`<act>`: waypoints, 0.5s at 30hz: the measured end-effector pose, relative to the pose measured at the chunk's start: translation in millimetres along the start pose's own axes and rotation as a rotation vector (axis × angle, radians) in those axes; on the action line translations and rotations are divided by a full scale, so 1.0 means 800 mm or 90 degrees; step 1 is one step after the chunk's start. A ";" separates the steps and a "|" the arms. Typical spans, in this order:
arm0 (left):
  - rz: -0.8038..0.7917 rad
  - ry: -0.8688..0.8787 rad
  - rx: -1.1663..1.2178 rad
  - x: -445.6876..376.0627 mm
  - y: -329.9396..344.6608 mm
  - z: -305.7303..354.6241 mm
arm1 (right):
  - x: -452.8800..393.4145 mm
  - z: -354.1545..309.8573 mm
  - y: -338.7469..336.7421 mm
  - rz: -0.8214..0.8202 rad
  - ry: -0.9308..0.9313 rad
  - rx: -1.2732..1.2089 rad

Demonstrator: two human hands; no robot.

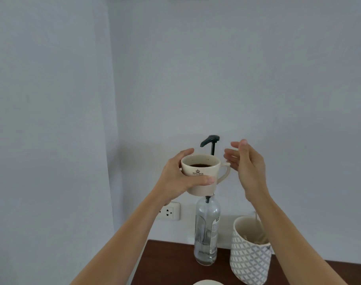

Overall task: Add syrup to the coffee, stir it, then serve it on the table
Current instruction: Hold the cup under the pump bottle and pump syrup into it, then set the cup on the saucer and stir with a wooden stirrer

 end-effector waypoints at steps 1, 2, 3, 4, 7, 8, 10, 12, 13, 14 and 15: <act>0.002 0.003 -0.005 0.003 0.001 -0.003 | 0.015 0.002 -0.003 -0.012 0.023 -0.002; 0.003 0.006 -0.015 0.007 0.001 -0.007 | 0.030 0.004 -0.003 -0.037 0.048 -0.012; 0.002 0.007 -0.023 0.011 0.003 -0.012 | 0.045 0.006 -0.001 -0.066 0.068 -0.026; 0.001 0.007 -0.027 0.016 0.004 -0.019 | 0.059 0.008 0.001 -0.091 0.084 -0.038; -0.005 0.005 -0.032 0.033 0.010 -0.040 | 0.094 0.012 0.004 -0.136 0.115 -0.063; -0.006 0.006 -0.036 0.040 0.012 -0.047 | 0.103 0.015 0.004 -0.149 0.121 -0.068; -0.008 0.006 -0.044 0.053 0.019 -0.063 | 0.122 0.021 0.000 -0.171 0.129 -0.061; -0.007 0.003 -0.052 0.066 0.026 -0.082 | 0.141 0.031 -0.009 -0.175 0.143 -0.045; -0.006 -0.002 -0.055 0.073 0.029 -0.092 | 0.151 0.038 -0.015 -0.178 0.151 -0.034; -0.005 -0.005 -0.058 0.081 0.033 -0.102 | 0.162 0.045 -0.020 -0.183 0.162 -0.026; -0.006 -0.010 -0.059 0.088 0.037 -0.113 | 0.173 0.053 -0.024 -0.190 0.176 -0.025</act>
Point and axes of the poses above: each hand's wrist, its own x-axis away from the middle knuckle, its own y-axis out of the palm, z = x × y, the point moved 7 cm from there along -x, towards the middle knuckle, and after that the axes turned 10 degrees about -y, right-handed, at the moved point
